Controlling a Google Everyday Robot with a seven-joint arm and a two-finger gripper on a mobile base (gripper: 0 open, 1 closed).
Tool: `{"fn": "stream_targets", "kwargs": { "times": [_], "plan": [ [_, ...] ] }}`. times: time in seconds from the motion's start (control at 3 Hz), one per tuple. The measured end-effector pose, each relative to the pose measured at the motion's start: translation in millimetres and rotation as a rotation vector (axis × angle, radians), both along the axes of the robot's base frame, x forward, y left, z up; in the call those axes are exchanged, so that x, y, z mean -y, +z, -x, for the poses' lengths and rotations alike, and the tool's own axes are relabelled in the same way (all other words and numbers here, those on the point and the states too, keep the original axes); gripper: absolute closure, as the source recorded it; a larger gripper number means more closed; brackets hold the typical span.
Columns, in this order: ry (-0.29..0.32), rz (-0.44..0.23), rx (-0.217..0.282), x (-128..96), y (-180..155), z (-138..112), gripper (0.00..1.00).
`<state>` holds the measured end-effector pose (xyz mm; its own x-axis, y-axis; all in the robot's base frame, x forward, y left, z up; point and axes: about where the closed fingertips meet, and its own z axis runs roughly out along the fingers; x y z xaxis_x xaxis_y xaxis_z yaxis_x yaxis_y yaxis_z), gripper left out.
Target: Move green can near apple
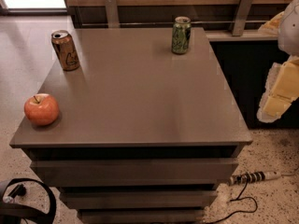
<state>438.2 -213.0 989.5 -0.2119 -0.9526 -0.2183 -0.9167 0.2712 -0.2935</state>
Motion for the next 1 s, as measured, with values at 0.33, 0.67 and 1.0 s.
{"fn": "stream_targets", "kwargs": {
  "times": [0.33,0.67,1.0],
  "plan": [
    [0.0,0.0,0.001,0,0,0,0.0],
    [-0.01,-0.019,0.034,6,9,-15,0.0],
    [-0.066,-0.095,0.104,24,23,-45,0.0]
  ]
}}
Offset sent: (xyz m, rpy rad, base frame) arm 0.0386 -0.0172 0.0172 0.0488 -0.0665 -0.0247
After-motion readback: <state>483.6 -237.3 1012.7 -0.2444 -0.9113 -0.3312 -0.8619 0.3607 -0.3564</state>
